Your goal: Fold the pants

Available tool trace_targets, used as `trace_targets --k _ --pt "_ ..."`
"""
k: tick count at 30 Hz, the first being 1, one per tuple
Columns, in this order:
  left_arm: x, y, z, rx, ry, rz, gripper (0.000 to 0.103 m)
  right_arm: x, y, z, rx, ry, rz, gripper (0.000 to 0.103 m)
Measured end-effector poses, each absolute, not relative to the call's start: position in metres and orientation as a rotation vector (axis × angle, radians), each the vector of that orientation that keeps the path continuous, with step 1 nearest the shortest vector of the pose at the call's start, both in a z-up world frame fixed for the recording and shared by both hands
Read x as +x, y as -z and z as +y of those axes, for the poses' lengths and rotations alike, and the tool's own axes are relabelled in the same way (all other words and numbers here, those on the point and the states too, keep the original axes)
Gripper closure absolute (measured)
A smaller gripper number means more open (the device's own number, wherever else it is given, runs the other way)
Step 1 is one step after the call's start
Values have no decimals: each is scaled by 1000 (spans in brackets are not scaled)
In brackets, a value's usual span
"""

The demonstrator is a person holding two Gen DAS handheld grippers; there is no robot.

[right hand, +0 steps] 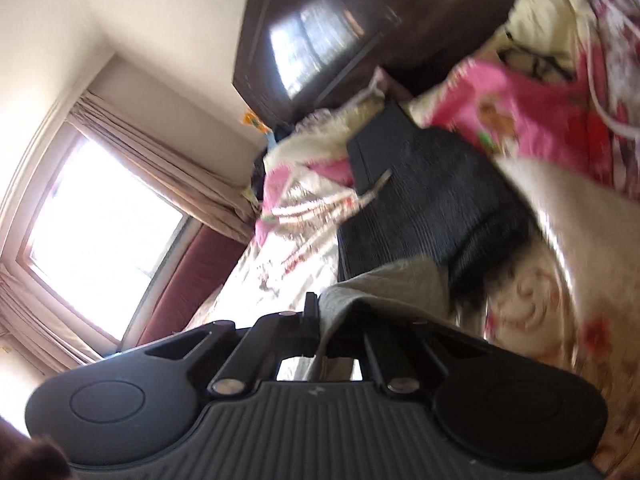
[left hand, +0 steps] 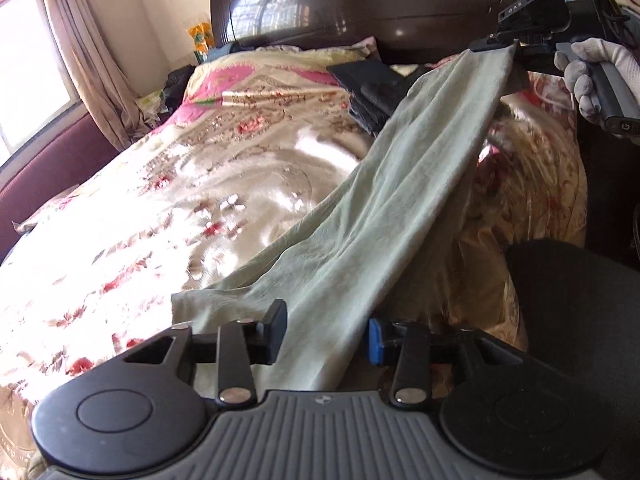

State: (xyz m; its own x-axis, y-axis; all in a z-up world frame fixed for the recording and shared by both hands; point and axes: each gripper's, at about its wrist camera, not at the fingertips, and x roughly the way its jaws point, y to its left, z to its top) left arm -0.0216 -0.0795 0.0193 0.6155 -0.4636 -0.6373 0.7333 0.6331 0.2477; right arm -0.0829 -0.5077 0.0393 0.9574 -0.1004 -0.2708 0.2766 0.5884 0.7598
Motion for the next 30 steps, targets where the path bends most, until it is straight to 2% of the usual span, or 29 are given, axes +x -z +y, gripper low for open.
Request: trace_targets --k 1,2,7,11,14,17,20,24,26,30 --pt "-22 -20 -79 525 728 552 33 -86 -45 -511 893 237 198 99" --pt "-21 -19 -80 529 731 549 31 -85 -46 -516 875 261 213 99" --pt "-11 -13 -86 532 769 594 31 -69 17 -523 885 388 497 99" --pt "2 -15 -84 567 750 599 31 -87 38 -535 1010 403 464 96" --pt "10 -8 -74 587 703 623 31 -94 28 -539 948 412 494 95" --pt "19 -1 -50 577 640 658 31 -109 -1 -525 740 530 501 71" --pt "23 2 -26 564 575 675 31 -117 -39 -487 519 485 456 71" --pt "32 7 10 526 470 697 31 -56 -61 -415 404 -15 544 69" --pt "35 8 23 512 416 696 31 -4 -48 -370 382 -278 635 68" --pt "36 9 56 477 334 686 31 79 -12 -286 139 -486 834 68"
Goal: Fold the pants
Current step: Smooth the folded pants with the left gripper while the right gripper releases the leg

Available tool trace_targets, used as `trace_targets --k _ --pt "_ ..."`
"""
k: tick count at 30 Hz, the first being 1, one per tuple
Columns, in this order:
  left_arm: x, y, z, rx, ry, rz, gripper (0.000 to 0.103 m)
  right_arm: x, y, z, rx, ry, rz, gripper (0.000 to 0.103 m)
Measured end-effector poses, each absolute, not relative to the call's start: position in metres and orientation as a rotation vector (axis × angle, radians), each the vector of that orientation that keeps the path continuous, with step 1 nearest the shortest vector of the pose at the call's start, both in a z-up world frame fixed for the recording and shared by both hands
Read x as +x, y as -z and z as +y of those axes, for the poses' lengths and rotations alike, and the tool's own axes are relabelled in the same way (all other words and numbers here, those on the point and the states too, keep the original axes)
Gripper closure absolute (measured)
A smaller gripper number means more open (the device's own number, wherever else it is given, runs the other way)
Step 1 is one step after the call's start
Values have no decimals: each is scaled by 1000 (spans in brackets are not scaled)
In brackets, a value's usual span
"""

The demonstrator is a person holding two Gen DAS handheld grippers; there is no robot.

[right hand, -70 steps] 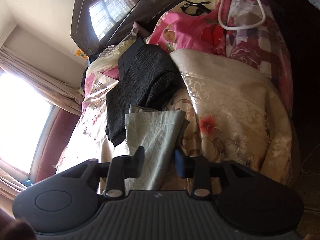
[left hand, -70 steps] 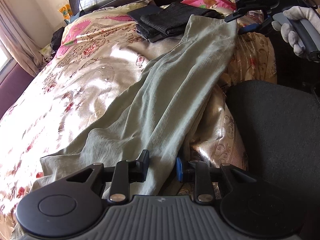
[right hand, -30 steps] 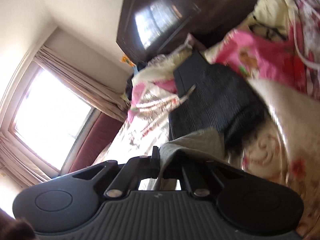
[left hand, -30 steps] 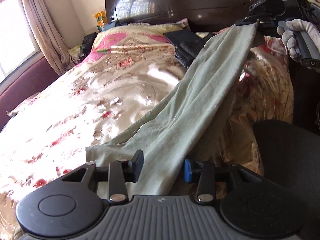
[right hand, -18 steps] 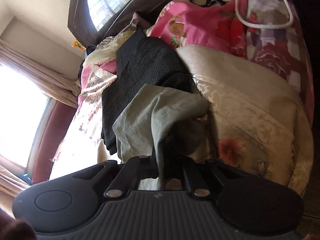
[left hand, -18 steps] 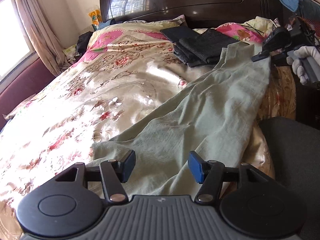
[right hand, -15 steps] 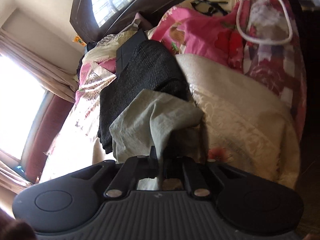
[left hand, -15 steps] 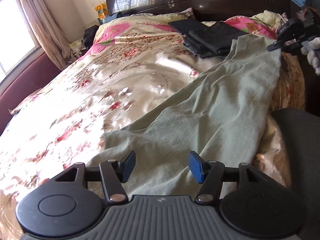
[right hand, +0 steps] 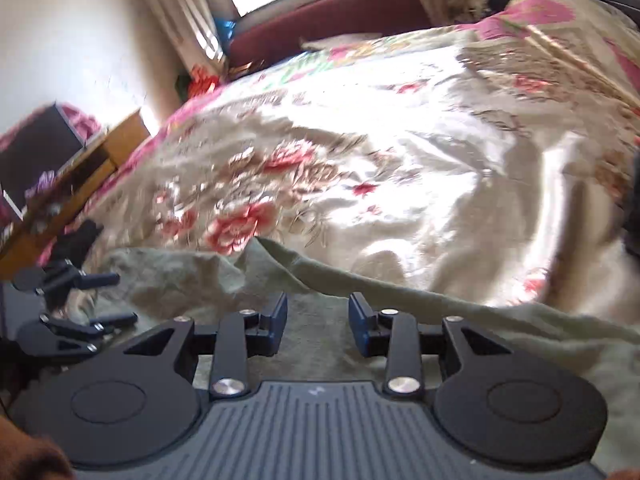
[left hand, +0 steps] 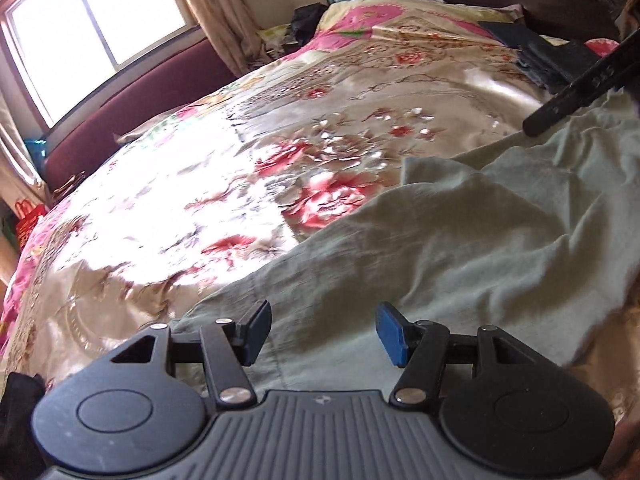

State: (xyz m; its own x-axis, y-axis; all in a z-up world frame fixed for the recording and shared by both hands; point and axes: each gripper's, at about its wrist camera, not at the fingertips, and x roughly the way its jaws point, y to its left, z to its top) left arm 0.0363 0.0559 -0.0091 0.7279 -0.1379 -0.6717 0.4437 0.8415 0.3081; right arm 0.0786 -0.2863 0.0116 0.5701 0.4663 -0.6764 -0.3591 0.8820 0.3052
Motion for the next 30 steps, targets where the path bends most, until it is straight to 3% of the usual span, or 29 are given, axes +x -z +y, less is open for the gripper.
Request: trace_targets --k 6,8,13,17,19,21,30 --pt "51 17 91 431 263 732 31 133 26 -243 -17 -606 962 67" --pt "57 21 99 410 243 748 31 140 37 -237 -42 -657 1018 61" --pt "62 25 109 378 237 765 31 145 28 -234 -91 -767 1074 60" --pt "64 29 109 382 245 766 30 152 33 -227 -126 -762 1078 64" --pt "65 29 110 375 244 769 30 158 34 -224 -96 -767 1073 72" --pt "64 28 111 377 242 767 30 162 36 -216 -116 -726 1071 100" --pt "62 29 119 372 202 775 30 174 2 -229 18 -616 953 101"
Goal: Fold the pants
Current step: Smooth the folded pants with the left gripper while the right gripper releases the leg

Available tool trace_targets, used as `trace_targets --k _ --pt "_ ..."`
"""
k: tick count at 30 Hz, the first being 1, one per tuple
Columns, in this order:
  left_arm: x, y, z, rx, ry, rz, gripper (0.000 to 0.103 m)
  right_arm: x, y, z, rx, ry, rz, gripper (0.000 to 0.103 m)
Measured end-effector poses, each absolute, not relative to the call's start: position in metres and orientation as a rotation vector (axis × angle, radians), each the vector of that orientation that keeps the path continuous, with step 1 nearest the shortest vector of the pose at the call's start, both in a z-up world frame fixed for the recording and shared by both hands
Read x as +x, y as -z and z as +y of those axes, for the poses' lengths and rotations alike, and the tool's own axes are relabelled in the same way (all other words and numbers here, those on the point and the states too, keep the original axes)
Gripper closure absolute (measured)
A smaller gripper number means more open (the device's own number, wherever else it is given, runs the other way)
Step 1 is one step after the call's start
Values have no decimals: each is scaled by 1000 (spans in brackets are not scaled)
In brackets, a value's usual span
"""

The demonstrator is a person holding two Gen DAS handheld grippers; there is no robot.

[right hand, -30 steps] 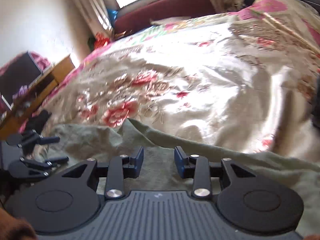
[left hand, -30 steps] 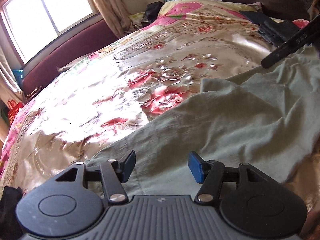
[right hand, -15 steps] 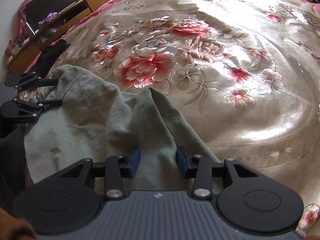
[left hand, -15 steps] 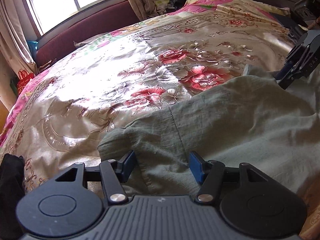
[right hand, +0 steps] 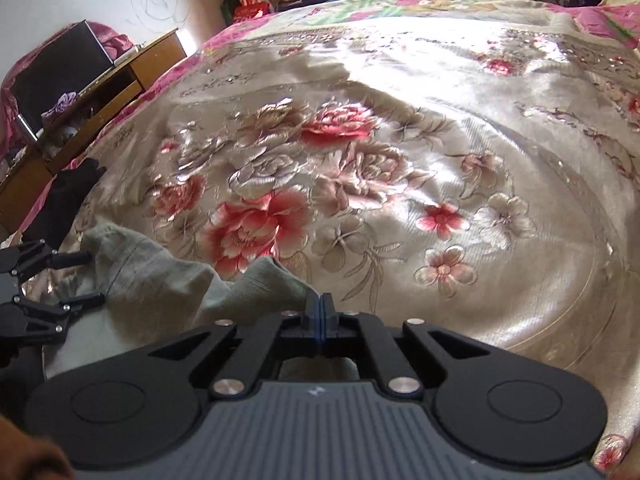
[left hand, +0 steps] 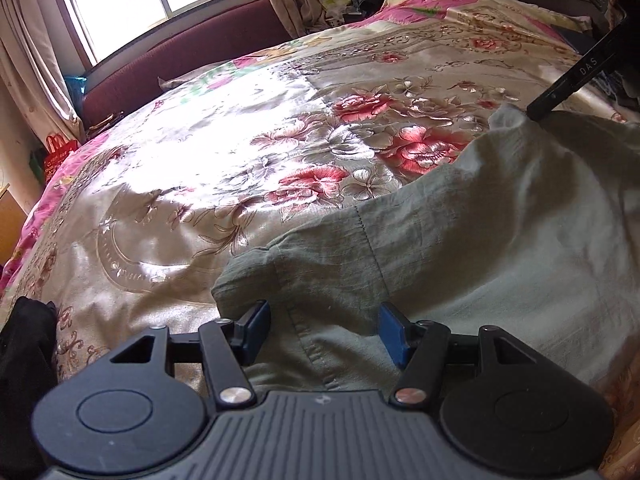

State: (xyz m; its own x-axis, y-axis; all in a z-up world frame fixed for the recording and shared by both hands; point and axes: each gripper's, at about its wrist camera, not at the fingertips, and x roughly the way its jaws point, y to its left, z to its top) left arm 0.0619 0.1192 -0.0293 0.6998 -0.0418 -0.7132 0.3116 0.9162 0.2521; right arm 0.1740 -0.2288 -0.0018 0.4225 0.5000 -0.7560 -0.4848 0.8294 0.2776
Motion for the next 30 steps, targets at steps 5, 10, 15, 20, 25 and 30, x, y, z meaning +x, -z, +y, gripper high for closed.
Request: trace_targets --k 5,10,15,20,25,30 --pt "56 36 117 428 185 779 27 174 28 -226 -52 -500 1035 95" --pt "55 35 127 418 156 785 24 129 4 -252 71 -410 883 86" --pt "53 31 124 448 117 783 24 93 29 -284 82 -280 968 83" --pt "40 14 103 529 132 722 24 41 1 -352 326 -90 795 76" --pt "32 0 69 567 205 667 24 -56 -13 -423 544 172 616 67" --pt "26 -6 29 612 302 639 24 -115 5 -467 649 343 558 60"
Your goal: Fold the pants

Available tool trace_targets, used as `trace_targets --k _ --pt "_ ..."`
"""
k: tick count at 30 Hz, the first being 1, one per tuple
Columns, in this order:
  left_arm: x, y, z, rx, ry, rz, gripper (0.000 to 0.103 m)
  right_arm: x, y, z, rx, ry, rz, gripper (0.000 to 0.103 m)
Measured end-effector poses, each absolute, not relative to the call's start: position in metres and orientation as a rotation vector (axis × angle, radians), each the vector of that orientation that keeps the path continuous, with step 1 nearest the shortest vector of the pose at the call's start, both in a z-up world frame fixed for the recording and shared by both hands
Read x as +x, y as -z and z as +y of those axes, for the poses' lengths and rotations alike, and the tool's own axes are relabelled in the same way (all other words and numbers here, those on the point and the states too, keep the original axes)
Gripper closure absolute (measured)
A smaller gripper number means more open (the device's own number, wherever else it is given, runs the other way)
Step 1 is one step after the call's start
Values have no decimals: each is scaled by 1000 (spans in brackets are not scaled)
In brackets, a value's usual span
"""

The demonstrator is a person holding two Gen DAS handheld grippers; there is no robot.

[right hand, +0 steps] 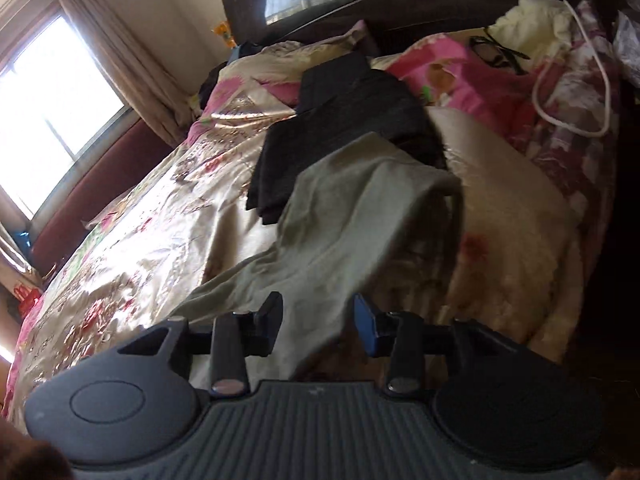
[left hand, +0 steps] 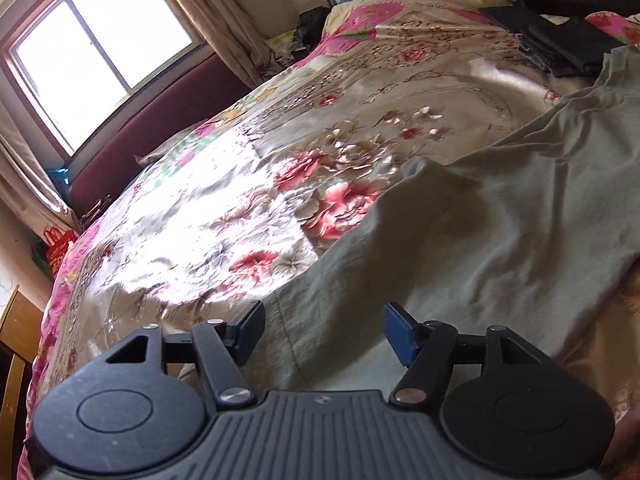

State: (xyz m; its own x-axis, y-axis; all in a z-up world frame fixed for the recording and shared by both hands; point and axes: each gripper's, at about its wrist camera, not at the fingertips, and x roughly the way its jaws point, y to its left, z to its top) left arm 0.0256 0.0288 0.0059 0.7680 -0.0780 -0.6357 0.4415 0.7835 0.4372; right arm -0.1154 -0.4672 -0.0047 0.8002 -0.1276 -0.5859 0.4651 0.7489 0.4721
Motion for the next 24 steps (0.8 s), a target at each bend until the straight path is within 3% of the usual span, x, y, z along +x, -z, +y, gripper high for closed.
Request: trace_targets --k 5,16,17,18,19,22,24 --pt "13 -21 -5 656 370 590 24 -111 28 -493 779 364 517 53" --pt "0 -22 -49 672 485 599 24 -82 40 -526 832 382 365 52" --pt "-2 -20 -51 673 495 602 24 -82 38 -526 826 379 353 62" --pt "-4 -19 -53 674 504 607 24 -83 32 -524 821 377 352 84" --pt "-5 -17 -54 676 510 610 24 -84 25 -520 823 362 342 92" --pt "-7 -11 -57 660 534 627 24 -85 6 -509 768 312 284 96" --pt "-9 -5 -58 644 553 628 24 -70 12 -515 765 334 355 96"
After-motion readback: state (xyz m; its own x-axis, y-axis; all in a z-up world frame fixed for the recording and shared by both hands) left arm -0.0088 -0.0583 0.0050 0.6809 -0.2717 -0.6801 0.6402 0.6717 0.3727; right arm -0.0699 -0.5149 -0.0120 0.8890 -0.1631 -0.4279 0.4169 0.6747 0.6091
